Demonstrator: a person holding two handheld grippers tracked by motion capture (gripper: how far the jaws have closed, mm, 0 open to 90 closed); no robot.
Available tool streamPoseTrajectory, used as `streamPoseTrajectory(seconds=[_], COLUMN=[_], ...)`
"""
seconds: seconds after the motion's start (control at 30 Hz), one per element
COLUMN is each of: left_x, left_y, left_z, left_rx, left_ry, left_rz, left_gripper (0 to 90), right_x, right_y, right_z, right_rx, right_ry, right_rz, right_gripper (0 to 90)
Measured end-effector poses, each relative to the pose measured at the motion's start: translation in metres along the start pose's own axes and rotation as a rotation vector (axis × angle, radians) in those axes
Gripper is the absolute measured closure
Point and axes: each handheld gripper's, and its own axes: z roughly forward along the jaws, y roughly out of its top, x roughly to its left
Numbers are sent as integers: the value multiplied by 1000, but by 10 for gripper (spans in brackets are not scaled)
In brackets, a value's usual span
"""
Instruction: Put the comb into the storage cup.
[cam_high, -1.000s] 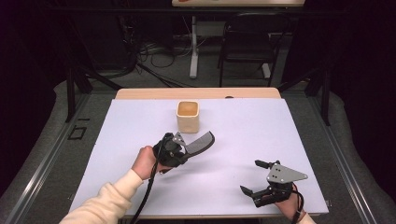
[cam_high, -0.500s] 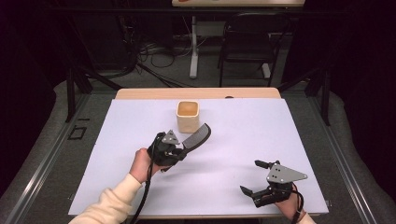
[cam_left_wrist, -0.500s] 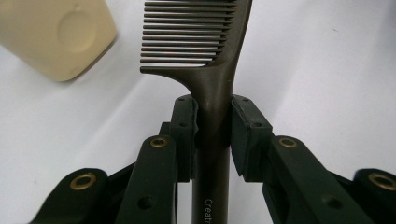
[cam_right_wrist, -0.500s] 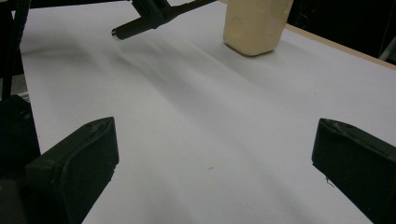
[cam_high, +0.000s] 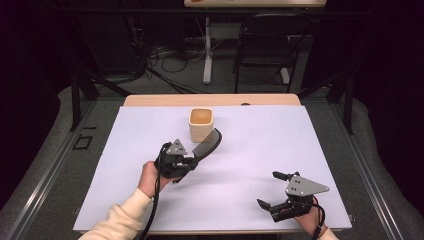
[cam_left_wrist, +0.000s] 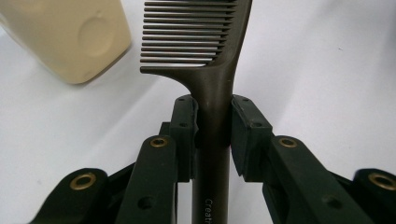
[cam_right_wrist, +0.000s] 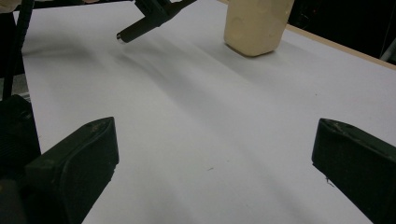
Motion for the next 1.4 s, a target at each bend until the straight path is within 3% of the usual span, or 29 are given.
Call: streamPoseTrajectory(seconds=[0.57, 1.4], left_x=[7, 14], left_y=[0, 8], left_z=[-12, -28], left_rx=[-93, -173], left_ry=[44, 98], left_rz=[-13, -14], left_gripper=[725, 725], right_x=[0, 0], right_y=[0, 0], right_z=[1, 1], right_rx=[1, 2], right_ry=[0, -8], right_rz=[3, 1], right_gripper=[0, 0])
